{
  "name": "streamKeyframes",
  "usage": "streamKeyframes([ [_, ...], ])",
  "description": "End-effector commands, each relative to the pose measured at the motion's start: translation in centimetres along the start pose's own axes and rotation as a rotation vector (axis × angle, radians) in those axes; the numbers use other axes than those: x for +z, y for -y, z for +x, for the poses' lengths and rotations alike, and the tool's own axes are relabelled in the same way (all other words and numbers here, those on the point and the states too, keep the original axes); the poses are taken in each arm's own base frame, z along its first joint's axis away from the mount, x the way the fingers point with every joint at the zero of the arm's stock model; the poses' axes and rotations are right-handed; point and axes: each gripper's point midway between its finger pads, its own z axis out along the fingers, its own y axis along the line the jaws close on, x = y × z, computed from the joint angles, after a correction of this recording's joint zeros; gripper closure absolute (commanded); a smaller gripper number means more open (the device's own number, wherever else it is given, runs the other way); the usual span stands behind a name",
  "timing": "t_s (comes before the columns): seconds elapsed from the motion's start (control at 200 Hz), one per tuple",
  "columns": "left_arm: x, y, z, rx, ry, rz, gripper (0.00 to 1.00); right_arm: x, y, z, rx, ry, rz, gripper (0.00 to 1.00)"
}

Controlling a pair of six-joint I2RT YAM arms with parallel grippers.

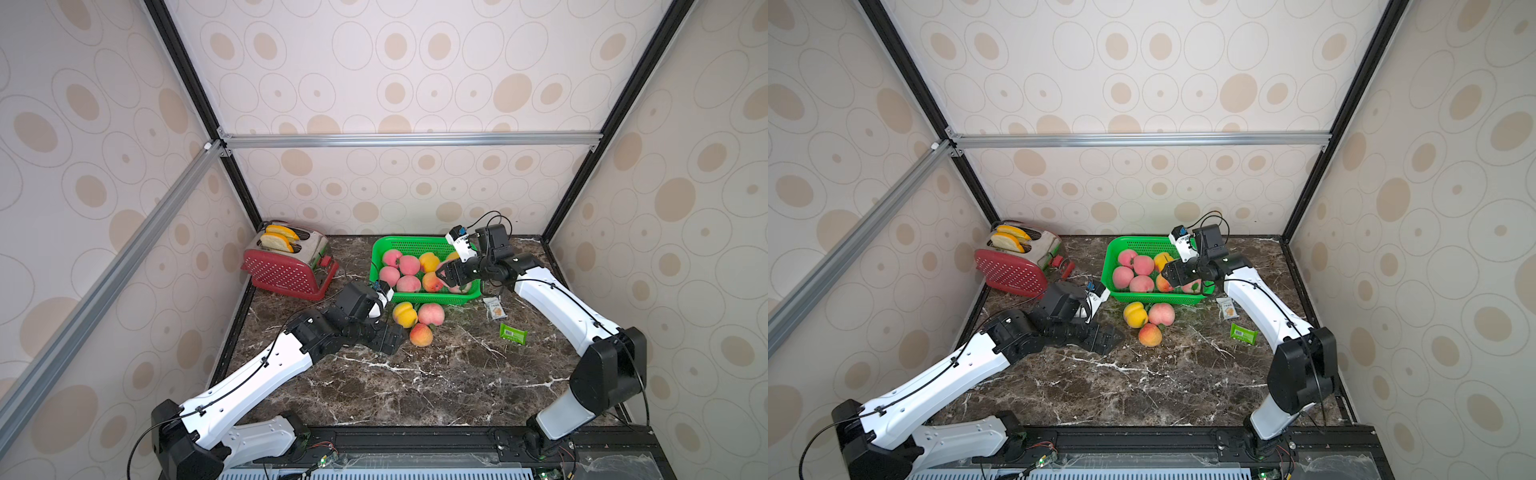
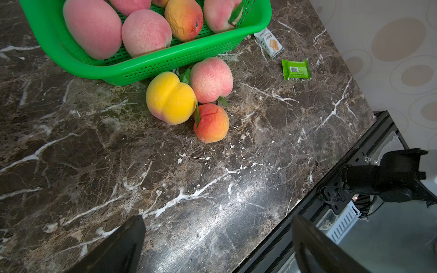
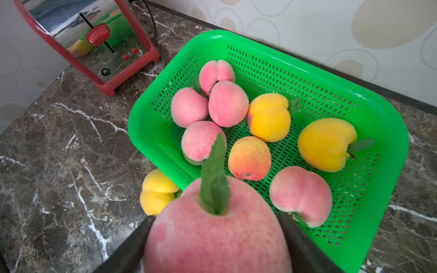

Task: Put the peaches into the basket
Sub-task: Place the peach in the basket.

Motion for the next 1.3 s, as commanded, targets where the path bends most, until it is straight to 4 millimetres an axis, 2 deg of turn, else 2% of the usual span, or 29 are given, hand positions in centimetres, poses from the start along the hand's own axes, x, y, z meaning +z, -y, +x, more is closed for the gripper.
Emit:
streamKeyframes([
  [0.0, -0.6, 1.1, -2.3, 0.022, 0.060, 0.027, 0.01, 1.0, 1.4, -0.5, 0.012, -0.004, 0.002, 0.59],
  [0.205, -0.2, 1.0, -2.1, 0.032, 0.046, 0.018, 0.01, 4.4, 4.3, -0.5, 0.053, -0.031, 0.013, 0.59],
  [0.356, 0.3, 0.7, -1.8, 0.033, 0.037, 0.007, 0.01, 6.1, 6.2, -0.5, 0.071, -0.050, 0.053, 0.60],
  [0.601, 0.6, 0.7, -2.0, 0.050, 0.025, 0.004, 0.01, 8.5, 7.9, -0.7, 0.091, -0.054, 0.067, 0.57],
  [0.836, 0.0, 0.6, -1.7, 0.054, 0.029, 0.001, 0.01, 11.0, 9.7, 0.5, 0.116, -0.101, 0.088, 0.56],
  [1.167, 0.3, 0.3, -1.0, 0.049, 0.010, -0.003, 0.01, 11.7, 10.6, 0.1, 0.120, -0.098, 0.104, 0.53],
  [1.297, 0.0, 0.3, -1.1, 0.051, 0.015, -0.010, 0.01, 12.2, 11.0, 0.5, 0.118, -0.118, 0.114, 0.51],
])
